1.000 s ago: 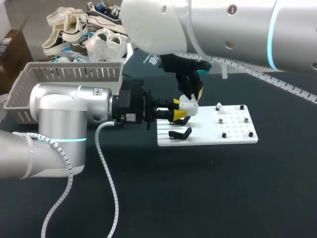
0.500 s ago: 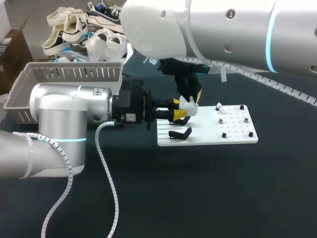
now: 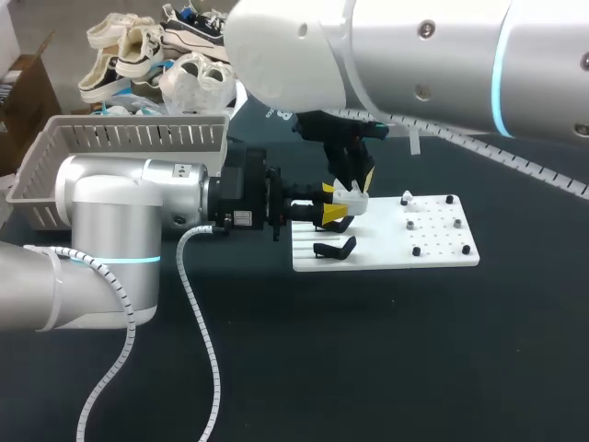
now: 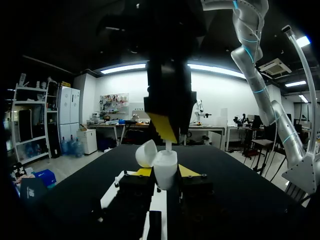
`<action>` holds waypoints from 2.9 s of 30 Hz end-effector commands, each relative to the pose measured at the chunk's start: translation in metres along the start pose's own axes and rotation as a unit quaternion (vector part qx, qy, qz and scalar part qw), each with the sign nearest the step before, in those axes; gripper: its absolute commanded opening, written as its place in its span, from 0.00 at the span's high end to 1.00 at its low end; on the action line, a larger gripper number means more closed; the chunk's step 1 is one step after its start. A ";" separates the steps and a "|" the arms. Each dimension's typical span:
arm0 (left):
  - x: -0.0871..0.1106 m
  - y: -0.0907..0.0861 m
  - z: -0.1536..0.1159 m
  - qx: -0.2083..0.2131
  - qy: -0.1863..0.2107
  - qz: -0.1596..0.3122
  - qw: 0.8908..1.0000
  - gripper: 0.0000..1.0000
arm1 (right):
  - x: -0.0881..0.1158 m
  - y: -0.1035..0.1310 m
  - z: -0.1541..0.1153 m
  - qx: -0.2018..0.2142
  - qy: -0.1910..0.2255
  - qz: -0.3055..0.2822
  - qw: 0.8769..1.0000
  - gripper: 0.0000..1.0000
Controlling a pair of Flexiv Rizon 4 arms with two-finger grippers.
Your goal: Pick up each earbud case from the left stands, insert the matching earbuds, close the lid, and place the case in the box.
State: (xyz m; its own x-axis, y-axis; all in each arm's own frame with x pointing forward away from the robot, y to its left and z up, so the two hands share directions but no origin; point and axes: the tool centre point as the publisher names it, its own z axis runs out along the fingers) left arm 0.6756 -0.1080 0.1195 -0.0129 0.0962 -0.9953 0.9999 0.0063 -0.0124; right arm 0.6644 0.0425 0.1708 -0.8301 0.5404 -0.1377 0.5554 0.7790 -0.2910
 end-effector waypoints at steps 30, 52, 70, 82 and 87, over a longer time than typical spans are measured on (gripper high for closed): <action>0.001 0.000 0.001 -0.001 -0.001 0.001 1.000 1.00 | -0.003 -0.001 0.011 -0.002 0.000 0.008 1.000 1.00; 0.001 0.000 0.001 -0.001 -0.001 0.001 1.000 1.00 | -0.001 0.002 0.014 0.006 -0.002 0.000 1.000 0.69; 0.001 0.000 0.001 -0.001 -0.001 0.001 1.000 1.00 | -0.021 -0.035 -0.009 -0.087 -0.048 0.032 0.995 0.59; 0.001 0.000 0.001 -0.001 -0.001 0.001 1.000 1.00 | -0.075 -0.064 0.004 -0.174 -0.080 -0.001 0.982 0.47; 0.001 0.000 0.001 -0.001 -0.001 0.001 1.000 1.00 | -0.099 -0.070 0.012 -0.187 -0.089 -0.023 0.978 0.41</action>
State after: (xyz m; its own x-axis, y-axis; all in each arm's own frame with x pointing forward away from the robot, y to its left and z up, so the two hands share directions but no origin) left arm 0.6755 -0.1080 0.1194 -0.0129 0.0961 -0.9953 0.9999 0.0063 -0.0124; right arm 0.7098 -0.0557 0.1972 -0.8266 0.4738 -0.3038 0.5313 0.8350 -0.1431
